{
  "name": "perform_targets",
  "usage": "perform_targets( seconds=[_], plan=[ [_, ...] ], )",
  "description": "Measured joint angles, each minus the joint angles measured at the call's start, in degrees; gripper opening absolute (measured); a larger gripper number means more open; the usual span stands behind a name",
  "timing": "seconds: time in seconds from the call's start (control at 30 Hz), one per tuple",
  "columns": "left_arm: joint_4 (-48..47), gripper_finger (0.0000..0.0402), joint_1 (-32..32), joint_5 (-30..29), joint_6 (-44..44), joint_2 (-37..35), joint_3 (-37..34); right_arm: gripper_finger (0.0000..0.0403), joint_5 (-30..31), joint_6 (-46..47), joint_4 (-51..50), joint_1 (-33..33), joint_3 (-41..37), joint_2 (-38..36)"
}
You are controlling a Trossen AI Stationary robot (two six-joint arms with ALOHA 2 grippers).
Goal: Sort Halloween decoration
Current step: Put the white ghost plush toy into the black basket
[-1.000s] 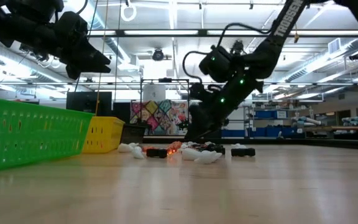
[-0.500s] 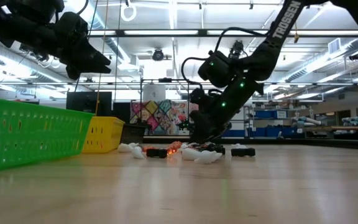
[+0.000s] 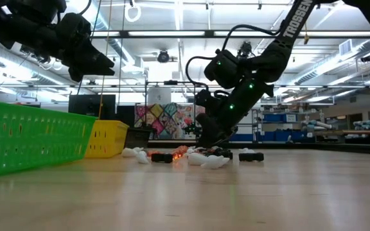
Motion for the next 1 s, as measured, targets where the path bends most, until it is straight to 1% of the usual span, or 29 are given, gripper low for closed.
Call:
perform_targets(
  seconds=[0.13,0.3,0.53,0.7,0.77,0.83,0.9,1.0],
  plan=[
    [0.0,0.0142,0.0,0.0,-0.06,0.0,0.0,0.0053,-0.53,-0.28,0.07,0.45,0.49,0.02],
    [0.0,0.0142,0.0,0.0,-0.13,0.0,0.0,0.0048,-1.99,-1.39,-1.11,1.6,3.92,0.02],
    [-0.02,0.0142,0.0,0.0,-0.17,0.0,0.0,0.0046,-1.82,-3.19,-1.61,3.47,11.22,0.02],
    [0.31,0.0142,0.0,0.0,-0.17,0.0,0.0,0.0046,-2.73,-6.87,0.38,3.61,16.38,0.52],
    [0.94,0.0142,0.0,0.0,-0.15,0.0,0.0,0.0046,-4.1,-7.5,3.31,3.34,18.42,1.97],
    [1.37,0.0142,0.01,0.0,-0.02,0.0,0.0,0.0046,-5.38,-7.51,2.48,2.98,20.51,3.39],
    [1.62,0.0142,0.02,0.0,0.03,0.02,0.0,0.0045,-6.24,-7.48,2.85,2.89,24.02,6.1],
    [1.5,0.0142,0.02,0.0,0.03,0.04,-0.02,0.0045,-6.43,-7.15,0.74,2.91,29.74,10.35]
  ],
)
